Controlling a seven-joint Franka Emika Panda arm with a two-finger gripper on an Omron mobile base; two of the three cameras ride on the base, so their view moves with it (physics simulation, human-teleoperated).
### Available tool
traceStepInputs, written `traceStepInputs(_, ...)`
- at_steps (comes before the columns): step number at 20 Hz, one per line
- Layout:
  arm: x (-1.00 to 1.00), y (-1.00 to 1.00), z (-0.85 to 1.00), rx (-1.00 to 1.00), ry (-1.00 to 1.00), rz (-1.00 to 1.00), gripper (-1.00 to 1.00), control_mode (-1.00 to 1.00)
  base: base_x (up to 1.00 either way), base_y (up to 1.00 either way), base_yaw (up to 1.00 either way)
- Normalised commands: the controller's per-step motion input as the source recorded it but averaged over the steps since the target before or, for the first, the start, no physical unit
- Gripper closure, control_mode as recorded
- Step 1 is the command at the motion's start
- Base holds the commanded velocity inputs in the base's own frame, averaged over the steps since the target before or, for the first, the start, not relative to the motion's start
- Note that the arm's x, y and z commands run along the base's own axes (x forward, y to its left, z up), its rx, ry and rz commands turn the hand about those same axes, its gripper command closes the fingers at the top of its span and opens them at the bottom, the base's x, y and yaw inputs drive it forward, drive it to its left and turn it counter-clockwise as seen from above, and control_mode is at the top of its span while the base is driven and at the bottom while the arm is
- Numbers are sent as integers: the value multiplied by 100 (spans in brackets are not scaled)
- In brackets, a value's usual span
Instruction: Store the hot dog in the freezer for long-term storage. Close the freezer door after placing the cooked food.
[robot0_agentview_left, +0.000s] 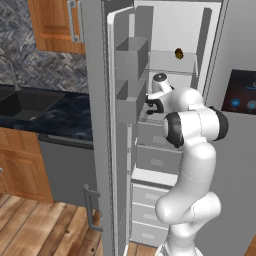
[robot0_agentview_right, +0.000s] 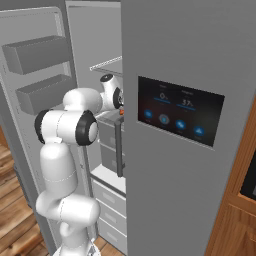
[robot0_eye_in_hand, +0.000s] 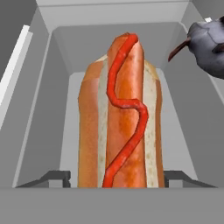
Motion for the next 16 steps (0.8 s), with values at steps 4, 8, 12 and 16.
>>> traceStepInputs(4, 0, 0, 0, 0, 0, 0, -100, -100, 0, 0, 0)
traceStepInputs(8, 0, 0, 0, 0, 0, 0, -100, -100, 0, 0, 0)
traceStepInputs(12, 0, 0, 0, 0, 0, 0, -100, -100, 0, 0, 0)
traceStepInputs(16, -16, 0, 0, 0, 0, 0, -100, -100, 0, 0, 0)
